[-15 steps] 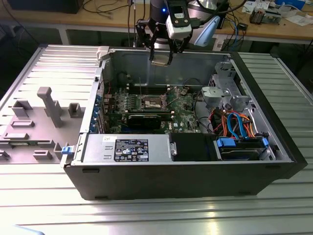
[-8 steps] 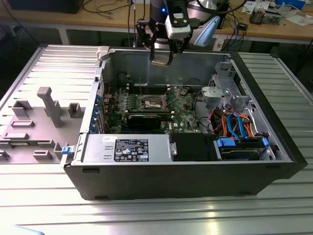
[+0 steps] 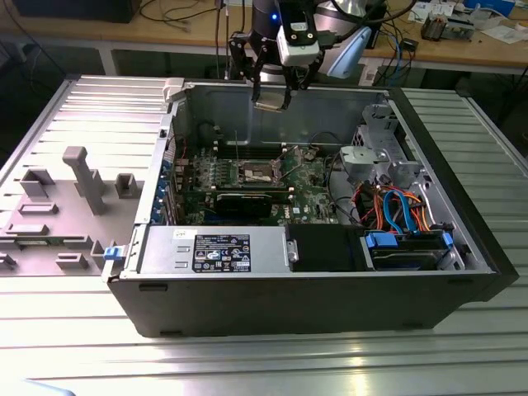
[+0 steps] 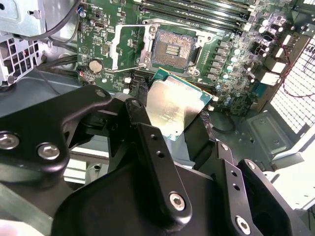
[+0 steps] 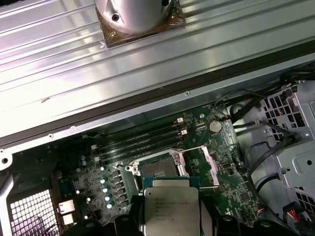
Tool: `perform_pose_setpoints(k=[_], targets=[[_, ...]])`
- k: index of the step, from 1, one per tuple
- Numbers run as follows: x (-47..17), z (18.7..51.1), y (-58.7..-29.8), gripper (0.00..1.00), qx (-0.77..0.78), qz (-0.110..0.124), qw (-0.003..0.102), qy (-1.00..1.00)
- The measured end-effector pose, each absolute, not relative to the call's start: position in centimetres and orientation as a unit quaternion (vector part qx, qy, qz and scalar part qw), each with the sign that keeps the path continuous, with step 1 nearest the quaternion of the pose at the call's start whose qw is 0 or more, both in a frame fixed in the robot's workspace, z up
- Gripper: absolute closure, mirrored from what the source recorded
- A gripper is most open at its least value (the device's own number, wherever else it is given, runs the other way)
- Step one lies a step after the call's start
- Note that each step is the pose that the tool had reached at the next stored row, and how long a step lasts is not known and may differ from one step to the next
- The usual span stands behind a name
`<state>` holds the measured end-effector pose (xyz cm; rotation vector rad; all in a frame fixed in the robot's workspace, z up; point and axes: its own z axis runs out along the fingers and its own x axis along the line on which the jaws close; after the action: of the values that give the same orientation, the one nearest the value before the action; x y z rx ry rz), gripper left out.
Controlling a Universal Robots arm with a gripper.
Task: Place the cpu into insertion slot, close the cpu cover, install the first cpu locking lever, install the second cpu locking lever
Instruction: 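Place the cpu into insertion slot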
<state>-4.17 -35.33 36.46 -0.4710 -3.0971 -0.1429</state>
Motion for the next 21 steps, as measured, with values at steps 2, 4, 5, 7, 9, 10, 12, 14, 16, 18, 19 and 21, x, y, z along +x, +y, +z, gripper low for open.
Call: perform_pose_setpoints(k=[2,4,5,7,9,10,12,14,16,18,19,21], targets=[[-4.16,36.46,-35.33,0.46,-0.156,-0.046,0.003,-0.987],[-4.17,36.45,-35.33,0.46,-0.164,-0.046,0.002,-0.985],[-4.17,36.45,-35.33,0.46,-0.168,-0.046,0.002,-0.985],[-4.17,36.43,-35.34,0.46,-0.179,-0.046,0.002,-0.983],[-4.17,36.4,-35.33,0.46,-0.188,-0.046,0.001,-0.981],[-4.16,36.4,-35.33,0.46,-0.19,-0.046,0.001,-0.981],[-4.16,36.4,-35.33,0.46,-0.191,-0.046,0.001,-0.98],[-4.16,36.4,-35.33,0.46,-0.192,-0.046,0.001,-0.98],[-4.16,36.4,-35.33,0.46,-0.192,-0.046,0.001,-0.98],[-4.16,36.4,-35.33,0.46,-0.192,-0.046,0.001,-0.98],[-4.16,36.4,-35.33,0.46,-0.192,-0.046,0.001,-0.98],[-4.16,36.4,-35.33,0.46,-0.192,-0.046,0.001,-0.98]])
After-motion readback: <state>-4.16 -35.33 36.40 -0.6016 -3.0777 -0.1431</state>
